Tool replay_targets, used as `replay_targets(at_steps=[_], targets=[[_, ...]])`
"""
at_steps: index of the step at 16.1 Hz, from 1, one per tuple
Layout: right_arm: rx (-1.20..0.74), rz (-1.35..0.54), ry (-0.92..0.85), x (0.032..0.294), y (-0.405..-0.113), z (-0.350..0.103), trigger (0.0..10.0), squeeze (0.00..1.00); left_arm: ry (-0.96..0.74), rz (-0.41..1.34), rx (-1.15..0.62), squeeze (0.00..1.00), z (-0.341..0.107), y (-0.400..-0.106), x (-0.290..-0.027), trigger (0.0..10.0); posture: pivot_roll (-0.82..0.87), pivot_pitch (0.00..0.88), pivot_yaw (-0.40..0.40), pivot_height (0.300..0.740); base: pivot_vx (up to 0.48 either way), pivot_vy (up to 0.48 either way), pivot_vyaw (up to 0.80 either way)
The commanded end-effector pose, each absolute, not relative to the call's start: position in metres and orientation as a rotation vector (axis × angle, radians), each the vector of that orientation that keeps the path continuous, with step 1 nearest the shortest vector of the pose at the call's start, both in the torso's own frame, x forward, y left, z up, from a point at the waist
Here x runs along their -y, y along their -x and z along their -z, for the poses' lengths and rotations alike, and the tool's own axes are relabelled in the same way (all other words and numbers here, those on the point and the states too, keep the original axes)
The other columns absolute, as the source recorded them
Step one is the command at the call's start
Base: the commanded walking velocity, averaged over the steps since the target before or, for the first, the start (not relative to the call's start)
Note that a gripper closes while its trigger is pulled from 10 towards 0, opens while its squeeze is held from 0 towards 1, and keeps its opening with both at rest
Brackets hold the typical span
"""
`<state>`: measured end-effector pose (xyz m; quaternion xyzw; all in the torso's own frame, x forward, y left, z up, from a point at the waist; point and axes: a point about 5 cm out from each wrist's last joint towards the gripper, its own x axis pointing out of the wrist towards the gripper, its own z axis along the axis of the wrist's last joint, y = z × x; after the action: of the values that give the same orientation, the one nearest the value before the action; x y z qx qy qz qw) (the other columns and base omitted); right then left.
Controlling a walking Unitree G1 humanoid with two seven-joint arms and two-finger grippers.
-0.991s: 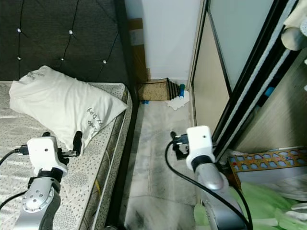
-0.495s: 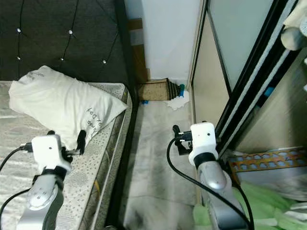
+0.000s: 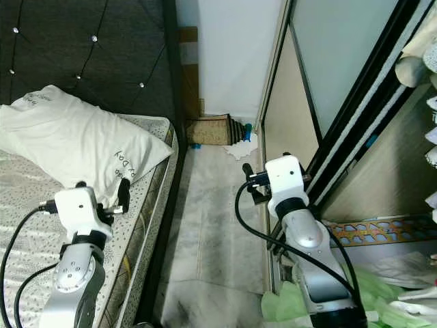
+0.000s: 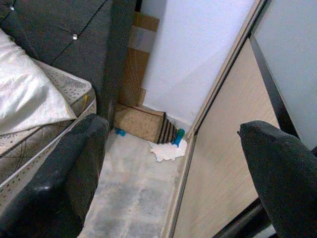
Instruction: Clean up the room
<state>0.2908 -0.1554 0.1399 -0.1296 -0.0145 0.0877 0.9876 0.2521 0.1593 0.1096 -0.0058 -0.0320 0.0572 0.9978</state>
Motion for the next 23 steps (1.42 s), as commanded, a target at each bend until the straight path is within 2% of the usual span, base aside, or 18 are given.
replay_targets(at_steps=[1, 6, 12, 17, 23], targets=[[0.027, -0.186, 0.248, 0.149, -0.291, -0.136, 10.0, 0.00, -0.020, -0.110, 0.081, 0.00, -0.113, -0.253, -0.161, 10.0, -0.12, 0.066, -0.008, 0.740, 0.000, 0.000, 0.00], [0.026, -0.183, 0.234, 0.145, -0.292, -0.131, 10.0, 0.00, 0.013, -0.160, 0.074, 0.00, -0.112, -0.244, -0.174, 10.0, -0.10, 0.061, -0.013, 0.740, 0.000, 0.000, 0.00], [-0.012, -0.181, 0.241, 0.154, -0.289, -0.121, 10.0, 0.00, 0.011, -0.156, 0.048, 0.00, -0.109, -0.235, -0.172, 10.0, -0.09, 0.120, -0.011, 0.740, 0.000, 0.000, 0.80], [-0.005, -0.156, 0.217, 0.151, -0.284, -0.119, 10.0, 0.00, 0.015, -0.108, 0.034, 0.00, -0.110, -0.237, -0.173, 10.0, -0.10, 0.113, 0.035, 0.740, 0.000, 0.000, 0.80], [0.005, -0.188, 0.209, 0.148, -0.289, -0.120, 10.0, 0.00, -0.014, -0.127, 0.027, 0.00, -0.109, -0.237, -0.173, 10.0, -0.09, 0.108, 0.023, 0.740, 0.000, 0.000, 0.80]])
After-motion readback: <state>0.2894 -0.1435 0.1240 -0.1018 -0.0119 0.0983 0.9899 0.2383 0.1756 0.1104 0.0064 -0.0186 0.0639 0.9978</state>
